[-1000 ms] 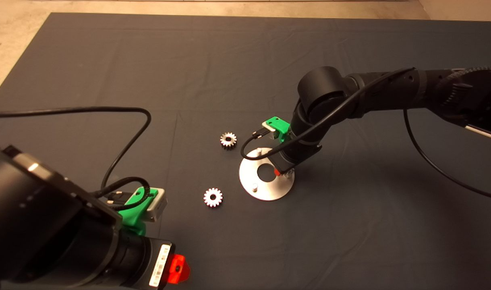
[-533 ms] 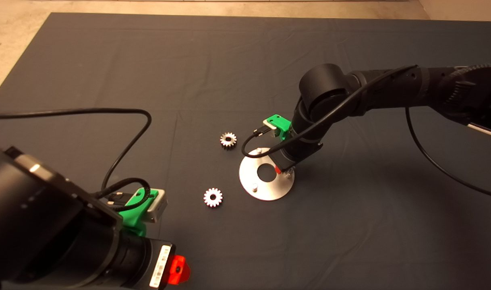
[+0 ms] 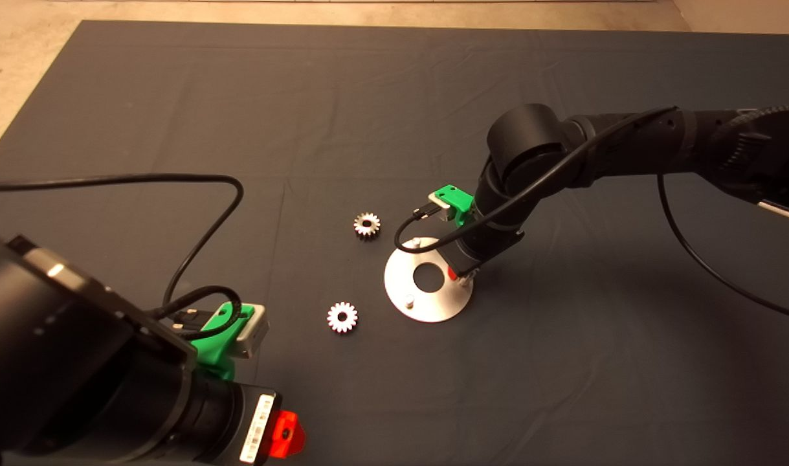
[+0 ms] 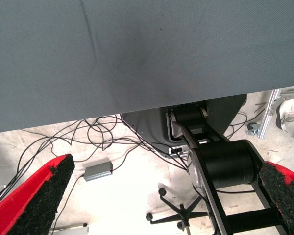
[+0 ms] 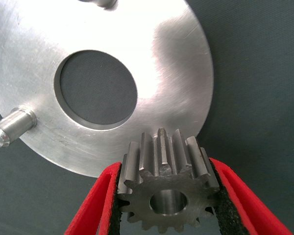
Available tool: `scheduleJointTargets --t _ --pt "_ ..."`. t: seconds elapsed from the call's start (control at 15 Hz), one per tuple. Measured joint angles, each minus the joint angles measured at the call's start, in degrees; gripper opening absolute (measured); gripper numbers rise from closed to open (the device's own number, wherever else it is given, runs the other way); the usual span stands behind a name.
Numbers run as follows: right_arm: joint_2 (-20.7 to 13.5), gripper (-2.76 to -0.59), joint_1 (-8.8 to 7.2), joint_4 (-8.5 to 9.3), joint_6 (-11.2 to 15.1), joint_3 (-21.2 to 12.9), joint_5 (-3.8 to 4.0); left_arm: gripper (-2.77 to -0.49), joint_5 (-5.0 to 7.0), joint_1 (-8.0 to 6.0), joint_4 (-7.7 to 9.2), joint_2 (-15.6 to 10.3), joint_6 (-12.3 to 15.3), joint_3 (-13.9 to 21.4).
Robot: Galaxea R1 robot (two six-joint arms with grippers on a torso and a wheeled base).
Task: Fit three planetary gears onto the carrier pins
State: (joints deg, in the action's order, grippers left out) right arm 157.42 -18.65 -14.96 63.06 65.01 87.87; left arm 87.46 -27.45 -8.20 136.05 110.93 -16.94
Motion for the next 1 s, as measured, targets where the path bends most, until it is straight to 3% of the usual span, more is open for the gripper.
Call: scheduleJointTargets --t 1.0 --pt "-0.9 -2.26 0.55 0.02 0.0 -1.2 -0.52 -0.50 0.00 0.45 0.00 0.0 -0.3 0.0"
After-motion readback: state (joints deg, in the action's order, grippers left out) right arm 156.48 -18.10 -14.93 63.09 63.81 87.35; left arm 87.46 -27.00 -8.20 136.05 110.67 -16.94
